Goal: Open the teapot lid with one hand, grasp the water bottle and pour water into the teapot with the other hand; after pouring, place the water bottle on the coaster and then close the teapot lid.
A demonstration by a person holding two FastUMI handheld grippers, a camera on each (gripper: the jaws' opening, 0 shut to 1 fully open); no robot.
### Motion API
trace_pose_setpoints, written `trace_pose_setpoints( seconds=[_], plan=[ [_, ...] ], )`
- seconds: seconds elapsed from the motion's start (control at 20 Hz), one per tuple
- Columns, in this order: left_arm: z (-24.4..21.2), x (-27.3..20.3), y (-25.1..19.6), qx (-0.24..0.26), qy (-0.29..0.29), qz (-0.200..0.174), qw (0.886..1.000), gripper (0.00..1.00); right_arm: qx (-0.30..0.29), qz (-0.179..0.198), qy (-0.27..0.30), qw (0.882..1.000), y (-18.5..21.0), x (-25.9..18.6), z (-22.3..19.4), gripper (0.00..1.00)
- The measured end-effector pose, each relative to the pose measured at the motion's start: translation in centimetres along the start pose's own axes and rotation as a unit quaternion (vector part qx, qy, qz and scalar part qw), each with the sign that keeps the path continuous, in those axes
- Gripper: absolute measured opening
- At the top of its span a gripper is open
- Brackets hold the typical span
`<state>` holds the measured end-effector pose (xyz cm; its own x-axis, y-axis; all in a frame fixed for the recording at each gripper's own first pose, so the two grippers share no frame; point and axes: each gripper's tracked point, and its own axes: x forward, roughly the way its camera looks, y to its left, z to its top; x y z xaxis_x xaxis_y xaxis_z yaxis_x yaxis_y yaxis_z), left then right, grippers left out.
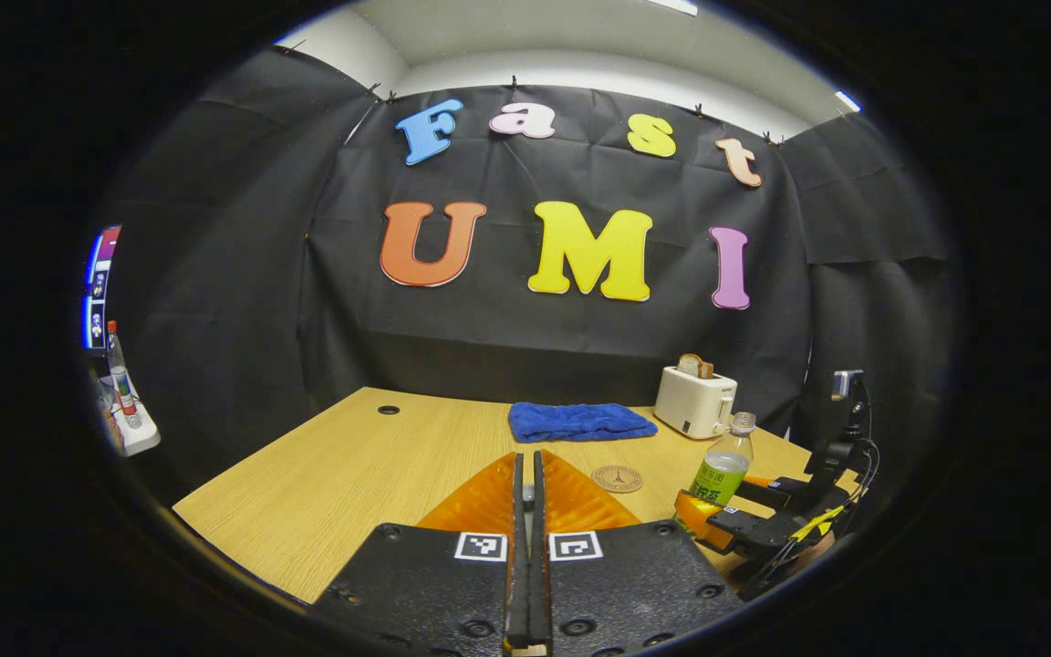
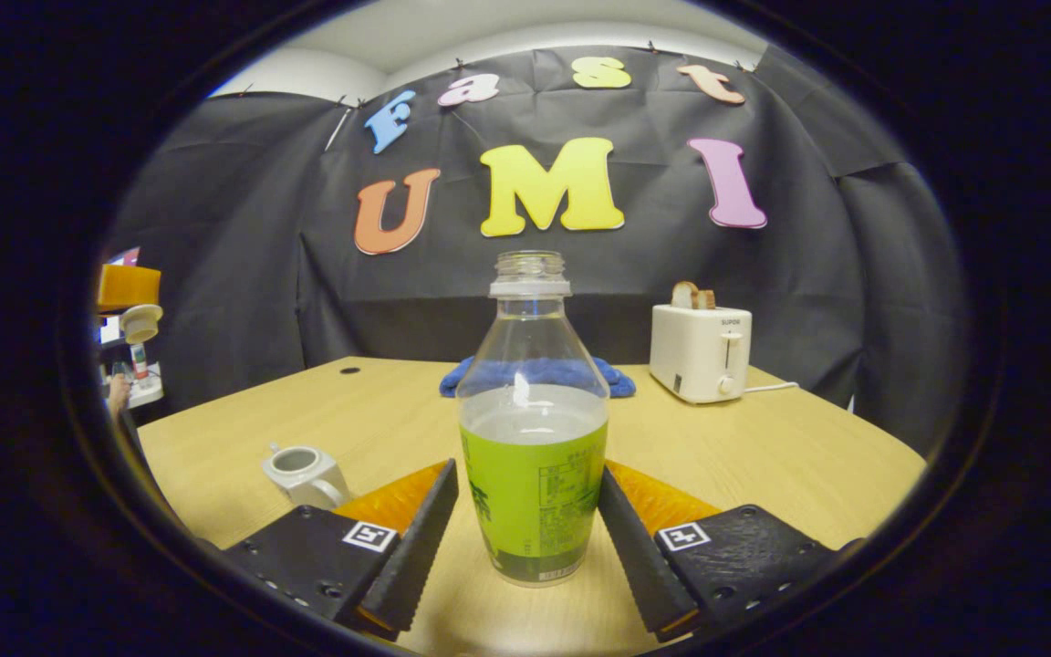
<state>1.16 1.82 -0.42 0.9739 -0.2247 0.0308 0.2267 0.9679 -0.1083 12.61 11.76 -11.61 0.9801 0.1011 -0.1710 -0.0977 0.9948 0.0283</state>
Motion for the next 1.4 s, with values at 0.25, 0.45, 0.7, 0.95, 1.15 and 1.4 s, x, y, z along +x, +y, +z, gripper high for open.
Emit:
trace_pose_setpoints(
  seconds=[0.25,0.45,0.7,0.95,1.15,1.4],
  plan=[
    [-0.3,-0.1,0.4,0.000,0.006,-0.004,1.000,0.01,-0.014,-0.027,-0.005,1.000,-0.7,-0.4,0.5,0.74],
    [-0.2,-0.6,0.4,0.009,0.007,-0.009,1.000,0.03,-0.065,-0.048,-0.007,0.997,-0.8,-1.1,1.6,0.73],
    [0.1,-1.4,0.7,0.031,0.005,-0.015,0.999,0.02,-0.155,-0.073,0.000,0.985,-0.5,-1.1,2.8,0.71],
    [0.2,-2.1,2.2,0.025,0.009,-0.008,1.000,0.02,-0.265,-0.104,0.026,0.958,-0.5,0.0,2.4,0.71],
    [0.4,-2.5,2.8,0.021,0.007,-0.009,1.000,0.02,-0.350,-0.113,0.035,0.929,0.4,0.3,1.8,0.72],
    [0.3,-2.4,3.5,0.019,0.010,-0.006,1.000,0.02,-0.483,-0.107,0.020,0.869,3.1,0.9,0.9,0.72]
  ],
)
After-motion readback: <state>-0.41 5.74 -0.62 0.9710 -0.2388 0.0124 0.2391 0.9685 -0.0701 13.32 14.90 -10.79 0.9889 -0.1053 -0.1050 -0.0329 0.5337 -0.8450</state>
